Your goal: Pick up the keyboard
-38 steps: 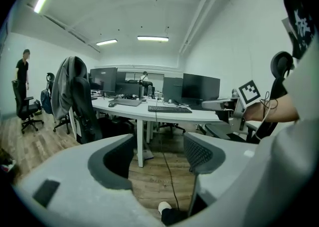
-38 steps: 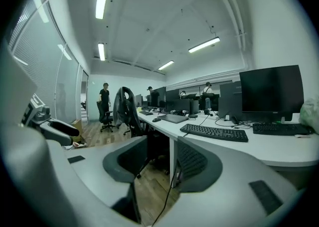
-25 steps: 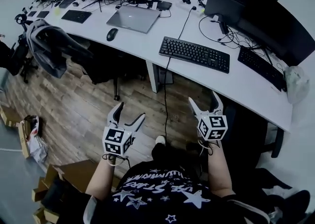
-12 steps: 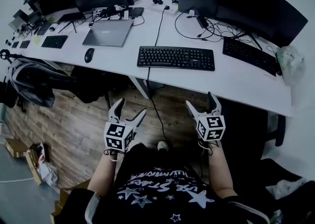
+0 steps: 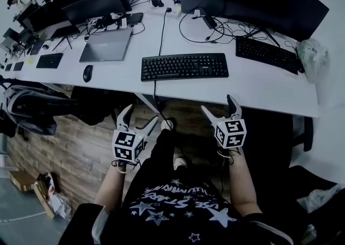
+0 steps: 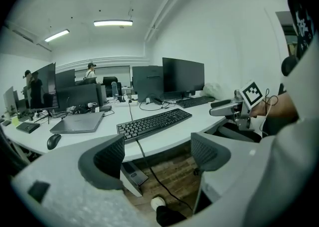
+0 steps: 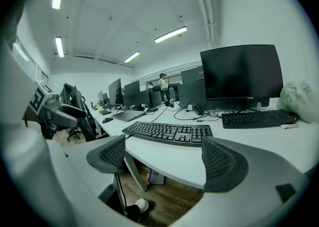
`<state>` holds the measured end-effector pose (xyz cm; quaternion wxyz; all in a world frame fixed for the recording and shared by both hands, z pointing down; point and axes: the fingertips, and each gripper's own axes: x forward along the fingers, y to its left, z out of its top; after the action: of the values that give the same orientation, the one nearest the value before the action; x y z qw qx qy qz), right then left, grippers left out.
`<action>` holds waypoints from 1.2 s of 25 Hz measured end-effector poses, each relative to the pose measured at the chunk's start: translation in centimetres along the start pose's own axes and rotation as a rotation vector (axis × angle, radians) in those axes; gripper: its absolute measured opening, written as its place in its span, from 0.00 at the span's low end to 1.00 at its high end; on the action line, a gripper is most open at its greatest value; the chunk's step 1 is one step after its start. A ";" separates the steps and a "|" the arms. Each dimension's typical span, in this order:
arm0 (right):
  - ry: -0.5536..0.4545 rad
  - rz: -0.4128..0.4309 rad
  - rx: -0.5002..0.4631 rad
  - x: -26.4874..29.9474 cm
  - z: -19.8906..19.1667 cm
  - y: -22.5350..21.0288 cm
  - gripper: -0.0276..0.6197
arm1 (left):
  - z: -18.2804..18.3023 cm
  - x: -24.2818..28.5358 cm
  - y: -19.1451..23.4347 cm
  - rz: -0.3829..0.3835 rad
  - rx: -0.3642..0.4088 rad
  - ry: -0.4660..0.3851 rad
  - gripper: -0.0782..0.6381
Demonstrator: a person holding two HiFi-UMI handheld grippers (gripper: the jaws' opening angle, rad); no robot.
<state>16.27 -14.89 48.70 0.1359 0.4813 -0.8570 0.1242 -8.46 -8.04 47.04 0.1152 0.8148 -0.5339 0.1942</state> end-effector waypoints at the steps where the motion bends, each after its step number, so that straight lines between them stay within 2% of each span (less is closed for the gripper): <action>1: 0.000 -0.011 -0.001 0.4 0.3 -0.2 0.75 | 0.1 0.7 0.5 -0.009 0.000 0.000 0.68; 5: 0.022 -0.049 -0.023 2.2 1.0 -1.1 0.75 | 0.9 4.3 2.7 -0.043 -0.013 -0.007 0.68; 10: 0.095 -0.070 -0.085 6.1 1.9 -2.3 0.77 | 1.5 9.0 5.8 -0.093 -0.022 -0.001 0.68; 15: 0.207 -0.041 -0.135 10.7 2.7 -3.2 0.80 | 1.7 13.5 8.5 -0.152 0.039 0.037 0.68; 19: 0.355 0.065 -0.271 15.1 2.5 -2.7 0.81 | 2.8 16.1 11.8 -0.169 0.049 0.040 0.68; 24: 0.548 0.244 -0.533 18.9 2.3 -1.8 0.83 | 3.3 17.9 14.4 -0.196 0.053 0.046 0.68; 30: 0.762 0.422 -0.693 22.4 0.9 -2.5 0.86 | 2.5 19.0 15.6 -0.219 0.035 0.065 0.68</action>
<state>7.09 -34.16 55.99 0.5586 0.1473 -0.8158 0.0249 -15.53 -31.04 52.89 0.1387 0.8636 -0.4340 0.2160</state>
